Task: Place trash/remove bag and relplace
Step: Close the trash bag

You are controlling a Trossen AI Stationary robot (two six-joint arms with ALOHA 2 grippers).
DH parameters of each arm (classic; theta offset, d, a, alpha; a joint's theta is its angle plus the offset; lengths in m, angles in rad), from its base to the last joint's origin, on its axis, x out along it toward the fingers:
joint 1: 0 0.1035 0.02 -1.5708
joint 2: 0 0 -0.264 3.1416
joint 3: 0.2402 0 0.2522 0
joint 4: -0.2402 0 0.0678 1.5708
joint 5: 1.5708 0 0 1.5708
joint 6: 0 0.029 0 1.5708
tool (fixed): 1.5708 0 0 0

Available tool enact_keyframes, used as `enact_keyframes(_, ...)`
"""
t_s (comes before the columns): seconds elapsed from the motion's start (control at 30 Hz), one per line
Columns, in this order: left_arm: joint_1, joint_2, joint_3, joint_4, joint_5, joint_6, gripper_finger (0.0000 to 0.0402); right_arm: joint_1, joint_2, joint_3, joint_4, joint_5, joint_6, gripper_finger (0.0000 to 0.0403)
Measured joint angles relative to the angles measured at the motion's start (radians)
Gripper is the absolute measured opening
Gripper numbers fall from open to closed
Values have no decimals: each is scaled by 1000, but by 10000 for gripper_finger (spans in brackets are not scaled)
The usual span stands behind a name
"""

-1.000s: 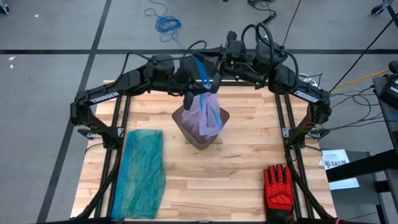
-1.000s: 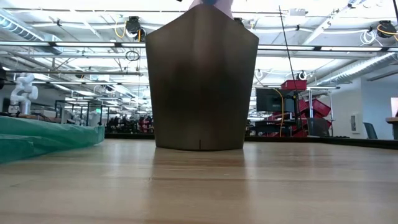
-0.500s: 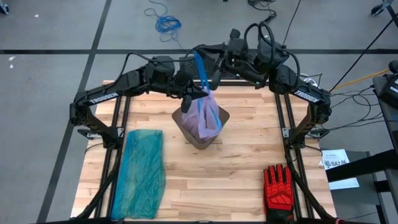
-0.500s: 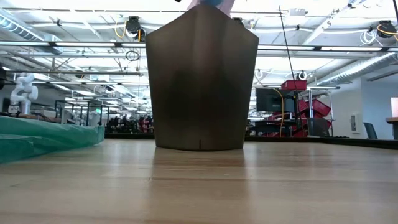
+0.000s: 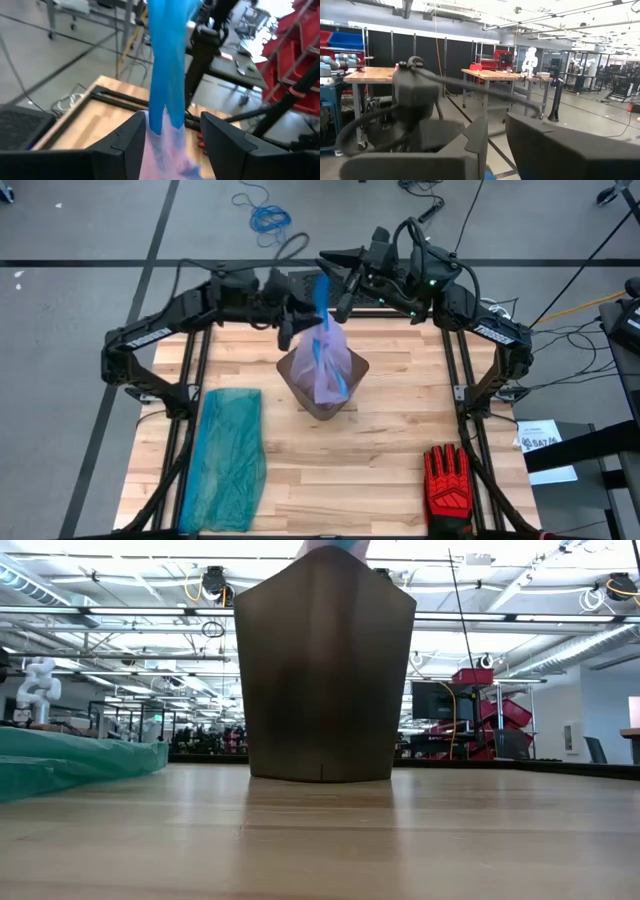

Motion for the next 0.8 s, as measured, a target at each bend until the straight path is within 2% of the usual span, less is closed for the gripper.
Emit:
enact_keyframes(0.27, 47, -77, 2, -10, -37, 2, 189, -3, 0, 0, 0, 0, 0, 85)
enact_keyframes(0.5, 68, -88, 2, -103, -40, 7, 190, -6, 0, 0, -29, 0, 0, 99)
enact_keyframes(0.63, 84, -106, 2, -150, -40, 2, 190, -6, -22, 0, -205, -46, 0, 103)
enact_keyframes(0.8, 115, -171, 2, -166, -45, 0, 190, -4, -60, 0, -536, -270, 66, 103)
